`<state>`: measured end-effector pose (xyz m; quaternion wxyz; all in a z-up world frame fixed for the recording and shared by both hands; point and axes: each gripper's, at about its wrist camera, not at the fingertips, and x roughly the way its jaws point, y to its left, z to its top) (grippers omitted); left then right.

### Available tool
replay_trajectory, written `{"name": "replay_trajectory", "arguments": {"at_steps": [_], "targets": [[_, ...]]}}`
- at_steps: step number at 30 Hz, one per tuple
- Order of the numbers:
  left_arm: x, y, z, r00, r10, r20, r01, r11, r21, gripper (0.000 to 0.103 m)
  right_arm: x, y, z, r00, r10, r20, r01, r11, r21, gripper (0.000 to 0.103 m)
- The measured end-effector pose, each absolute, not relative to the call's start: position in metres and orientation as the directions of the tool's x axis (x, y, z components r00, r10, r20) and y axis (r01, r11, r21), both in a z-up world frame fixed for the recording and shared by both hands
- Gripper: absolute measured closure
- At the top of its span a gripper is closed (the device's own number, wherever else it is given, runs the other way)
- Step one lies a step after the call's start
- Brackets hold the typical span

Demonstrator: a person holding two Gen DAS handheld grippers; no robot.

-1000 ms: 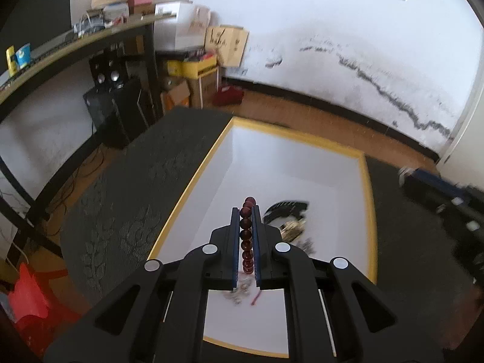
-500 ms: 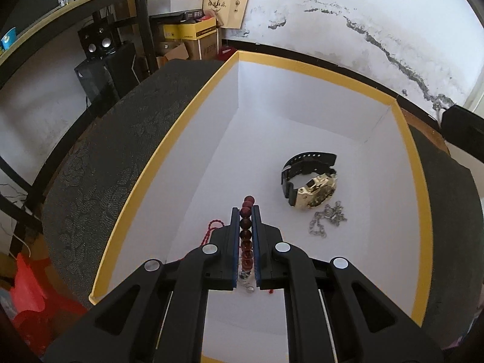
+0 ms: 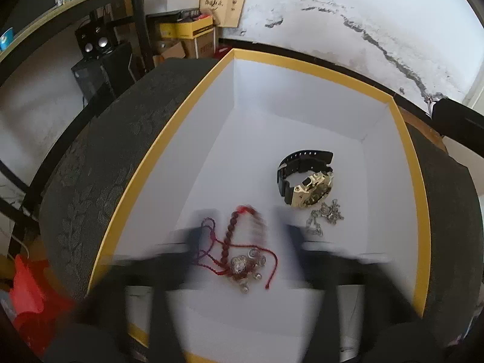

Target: Organize jewelry

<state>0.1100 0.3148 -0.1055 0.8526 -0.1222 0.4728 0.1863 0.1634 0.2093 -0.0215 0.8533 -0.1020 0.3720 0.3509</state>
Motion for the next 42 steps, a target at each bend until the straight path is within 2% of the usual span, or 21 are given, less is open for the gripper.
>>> {"name": "replay_trajectory", "arguments": {"at_steps": [15, 25, 34, 35, 36, 37, 38, 42], "targets": [[0.093, 0.318, -0.094, 0.507, 0.203, -0.838, -0.442, 0.895, -0.051, 0.021, 0.178, 0.221, -0.047, 0.448, 0.487, -0.75, -0.669, 0.739, 0.08, 0.087], [0.079, 0.335, -0.093, 0.508, 0.228, -0.831, -0.46, 0.887, -0.038, 0.021, 0.2, 0.241, -0.095, 0.397, 0.402, -0.825, -0.645, 0.762, 0.061, 0.087], [0.076, 0.341, -0.094, 0.509, 0.217, -0.833, -0.462, 0.886, -0.051, 0.021, 0.199, 0.251, -0.099, 0.409, 0.388, -0.826, -0.643, 0.765, 0.04, 0.087], [0.076, 0.341, -0.094, 0.509, 0.217, -0.833, -0.463, 0.885, -0.053, 0.021, 0.199, 0.252, -0.1, 0.404, 0.387, -0.829, -0.644, 0.764, 0.042, 0.085], [0.075, 0.34, -0.094, 0.51, 0.218, -0.832, -0.464, 0.884, -0.053, 0.021, 0.199, 0.252, -0.1, 0.401, 0.386, -0.831, -0.644, 0.764, 0.045, 0.061], [0.075, 0.34, -0.092, 0.514, 0.216, -0.83, -0.463, 0.885, -0.057, 0.021, 0.199, 0.251, -0.1, 0.402, 0.389, -0.829, -0.642, 0.765, 0.047, 0.021], [0.075, 0.339, -0.092, 0.517, 0.215, -0.828, -0.462, 0.885, -0.058, 0.021, 0.198, 0.248, -0.098, 0.405, 0.405, -0.82, -0.644, 0.763, 0.059, 0.006], [0.075, 0.334, -0.088, 0.527, 0.209, -0.824, -0.455, 0.888, -0.066, 0.021, 0.194, 0.238, -0.085, 0.429, 0.431, -0.794, -0.645, 0.762, 0.064, 0.007]]}}
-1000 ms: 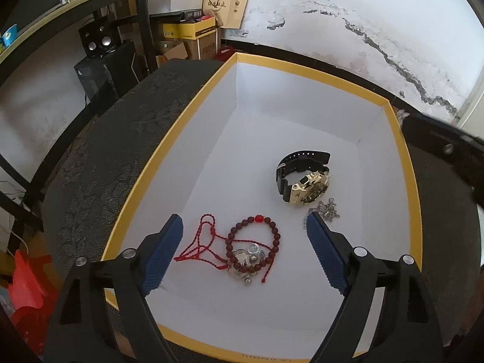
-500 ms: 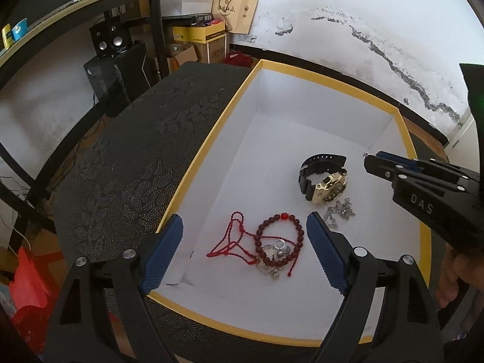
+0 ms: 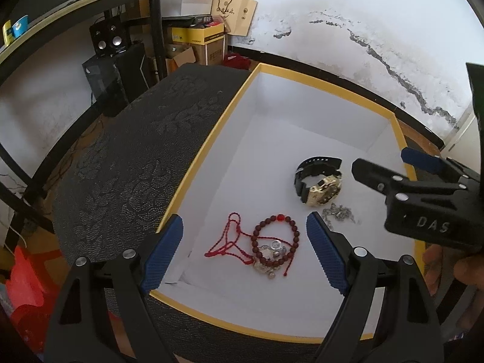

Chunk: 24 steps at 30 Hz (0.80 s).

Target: Organize jewelry

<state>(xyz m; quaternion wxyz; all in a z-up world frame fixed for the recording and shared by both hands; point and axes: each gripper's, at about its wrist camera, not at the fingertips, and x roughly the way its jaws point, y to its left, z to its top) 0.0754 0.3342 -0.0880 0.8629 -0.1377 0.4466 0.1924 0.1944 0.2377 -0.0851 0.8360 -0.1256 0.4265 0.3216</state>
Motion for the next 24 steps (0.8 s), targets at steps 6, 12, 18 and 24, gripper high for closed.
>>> {"name": "replay_trajectory", "arguments": {"at_steps": [6, 12, 18, 24], "targets": [[0.079, 0.317, -0.081, 0.548, 0.199, -0.812, -0.429, 0.901, -0.07, 0.021, 0.185, 0.219, -0.065, 0.481, 0.423, -0.768, -0.62, 0.783, 0.042, 0.007], [0.086, 0.286, -0.072, 0.572, 0.173, -0.802, -0.384, 0.92, -0.075, 0.021, 0.176, 0.166, -0.042, 0.538, 0.381, -0.752, -0.556, 0.831, 0.024, 0.007], [0.097, 0.225, -0.057, 0.61, 0.135, -0.781, -0.293, 0.954, -0.064, 0.016, 0.16, 0.086, -0.027, 0.597, 0.318, -0.737, -0.449, 0.893, 0.022, 0.007], [0.107, 0.141, -0.051, 0.637, 0.078, -0.767, -0.163, 0.986, -0.035, 0.01, 0.136, 0.0, -0.023, 0.659, 0.225, -0.718, -0.323, 0.946, 0.0, 0.007]]}}
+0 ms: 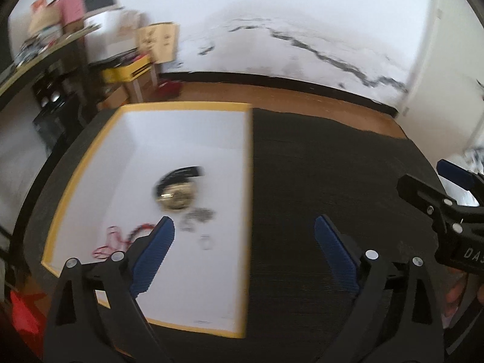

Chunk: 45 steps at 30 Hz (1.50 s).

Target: Organize jewelry

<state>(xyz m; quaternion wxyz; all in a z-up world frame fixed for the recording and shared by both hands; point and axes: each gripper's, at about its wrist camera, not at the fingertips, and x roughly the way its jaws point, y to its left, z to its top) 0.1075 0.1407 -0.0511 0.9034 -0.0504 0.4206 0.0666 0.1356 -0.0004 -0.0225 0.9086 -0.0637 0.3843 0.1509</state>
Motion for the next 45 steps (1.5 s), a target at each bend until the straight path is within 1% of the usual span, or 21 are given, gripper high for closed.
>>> {"name": "replay_trajectory", "arguments": {"at_steps": [4, 9, 13, 17, 20, 24, 28, 45], "targets": [[0.114, 0.086, -0.056, 0.634, 0.048, -0.772, -0.089, 0.996, -0.01, 0.008, 0.124, -0.062, -0.036, 0.679, 0.132, -0.723, -0.229, 0.973, -0.038, 0.007], [0.116, 0.035, -0.067, 0.612, 0.035, -0.79, -0.039, 0.999, 0.014, 0.008, 0.116, -0.127, -0.056, 0.66, 0.076, -0.747, -0.134, 0.991, -0.018, 0.007], [0.118, 0.011, -0.075, 0.596, 0.033, -0.802, -0.025, 0.999, 0.023, 0.008, 0.111, -0.166, -0.071, 0.668, 0.036, -0.743, -0.095, 0.995, -0.037, 0.007], [0.125, -0.001, -0.076, 0.584, 0.033, -0.811, -0.031, 0.999, 0.019, 0.008, 0.116, -0.19, -0.081, 0.652, 0.02, -0.758, -0.073, 0.997, -0.037, 0.007], [0.13, -0.008, -0.078, 0.6, 0.049, -0.798, -0.044, 0.999, 0.028, 0.008, 0.119, -0.195, -0.084, 0.646, 0.033, -0.763, -0.083, 0.996, -0.027, 0.007], [0.139, -0.012, -0.089, 0.578, 0.059, -0.814, -0.058, 0.998, 0.031, 0.008, 0.121, -0.203, -0.084, 0.638, 0.065, -0.767, -0.093, 0.996, 0.008, 0.007], [0.146, -0.011, -0.098, 0.565, 0.072, -0.822, -0.061, 0.997, 0.046, 0.008, 0.128, -0.197, -0.083, 0.638, 0.076, -0.766, -0.104, 0.995, 0.012, 0.007], [0.157, -0.007, -0.105, 0.545, 0.057, -0.837, -0.048, 0.998, 0.037, 0.008, 0.141, -0.181, -0.091, 0.626, 0.069, -0.777, -0.12, 0.993, -0.009, 0.007]]}}
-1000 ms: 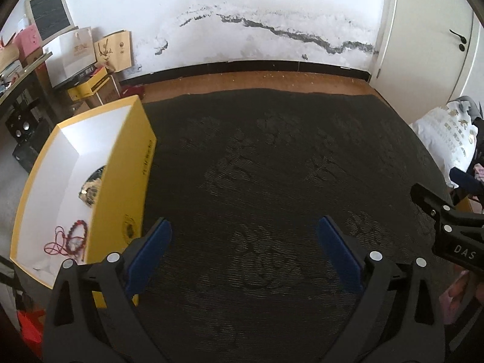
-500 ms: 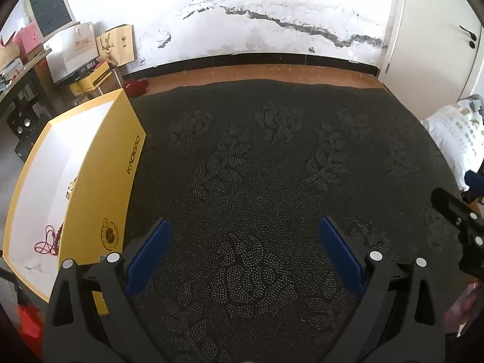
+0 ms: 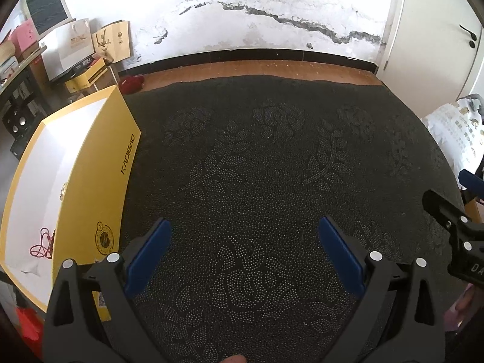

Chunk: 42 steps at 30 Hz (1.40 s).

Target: Organize jewelry

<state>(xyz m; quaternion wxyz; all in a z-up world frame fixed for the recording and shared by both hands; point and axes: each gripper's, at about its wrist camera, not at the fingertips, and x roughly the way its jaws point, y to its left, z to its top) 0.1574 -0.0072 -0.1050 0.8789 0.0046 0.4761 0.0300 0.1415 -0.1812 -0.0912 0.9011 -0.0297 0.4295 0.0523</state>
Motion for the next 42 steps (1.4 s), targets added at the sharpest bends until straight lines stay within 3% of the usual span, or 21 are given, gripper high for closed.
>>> {"name": "replay_trajectory", "arguments": {"at_steps": [42], "targets": [[0.154, 0.001, -0.104, 0.557, 0.066, -0.828, -0.056, 0.998, 0.042, 0.007, 0.146, -0.17, -0.093, 0.628, 0.075, -0.775, -0.139, 0.99, -0.017, 0.007]]}}
